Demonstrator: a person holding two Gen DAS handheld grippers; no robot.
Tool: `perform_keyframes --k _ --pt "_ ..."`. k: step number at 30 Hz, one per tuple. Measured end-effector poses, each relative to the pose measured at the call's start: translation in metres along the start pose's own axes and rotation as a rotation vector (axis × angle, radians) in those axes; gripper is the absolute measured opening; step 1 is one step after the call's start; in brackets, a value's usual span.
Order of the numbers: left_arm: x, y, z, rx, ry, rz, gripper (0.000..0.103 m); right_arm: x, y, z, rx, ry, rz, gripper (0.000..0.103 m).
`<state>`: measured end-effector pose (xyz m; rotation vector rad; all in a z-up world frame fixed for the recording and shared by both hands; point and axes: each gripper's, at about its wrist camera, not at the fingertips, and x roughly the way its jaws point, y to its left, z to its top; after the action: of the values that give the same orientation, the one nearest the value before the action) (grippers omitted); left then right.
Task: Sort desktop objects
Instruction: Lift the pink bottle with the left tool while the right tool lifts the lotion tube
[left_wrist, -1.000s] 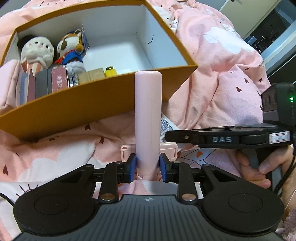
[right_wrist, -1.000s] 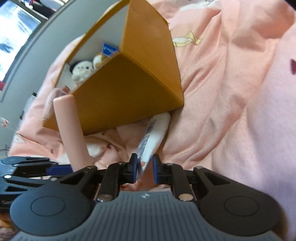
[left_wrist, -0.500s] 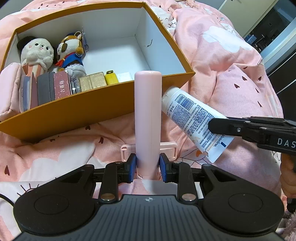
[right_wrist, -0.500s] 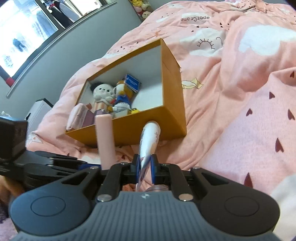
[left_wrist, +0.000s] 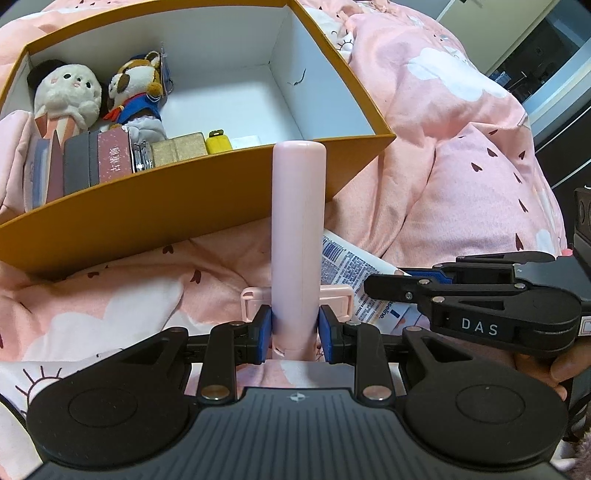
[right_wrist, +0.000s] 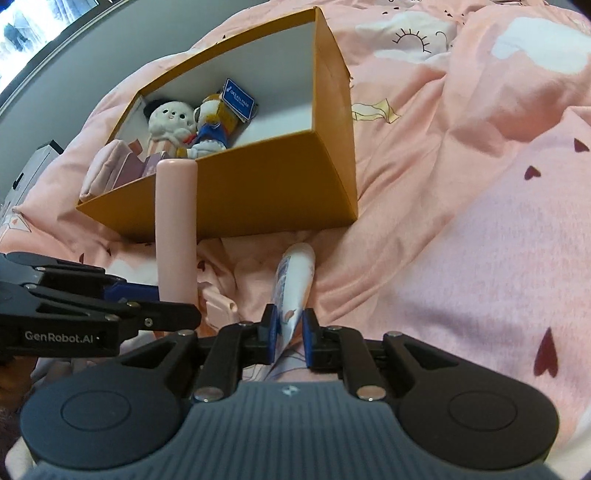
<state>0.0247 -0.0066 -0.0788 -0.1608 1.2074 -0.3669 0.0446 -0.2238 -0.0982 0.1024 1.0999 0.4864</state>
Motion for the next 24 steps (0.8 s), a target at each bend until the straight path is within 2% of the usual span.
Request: perform_keyframes --k 4,8,13,18,24 --pt "0.001 0.000 0.000 0.000 0.000 0.001 0.030 0.004 0.000 -0.002 -0.013 0.016 -0.003 0.020" --pt "0.001 -0.001 0.000 0.000 -0.003 0.002 0.030 0.005 0.000 -0.003 -0.020 0.010 0.005 0.018" --pt "-0.003 -0.004 -0.001 0.020 -0.031 0.009 0.030 -0.006 -0.005 -0.001 0.022 -0.033 0.048 0.012" --pt "-0.007 -0.003 0.000 0.007 -0.052 0.010 0.030 -0.025 -0.002 0.005 0.021 -0.093 0.038 0.011" --pt "-0.022 -0.009 0.003 0.018 -0.087 -0.019 0.030 -0.050 -0.002 0.018 0.016 -0.147 0.067 0.011"
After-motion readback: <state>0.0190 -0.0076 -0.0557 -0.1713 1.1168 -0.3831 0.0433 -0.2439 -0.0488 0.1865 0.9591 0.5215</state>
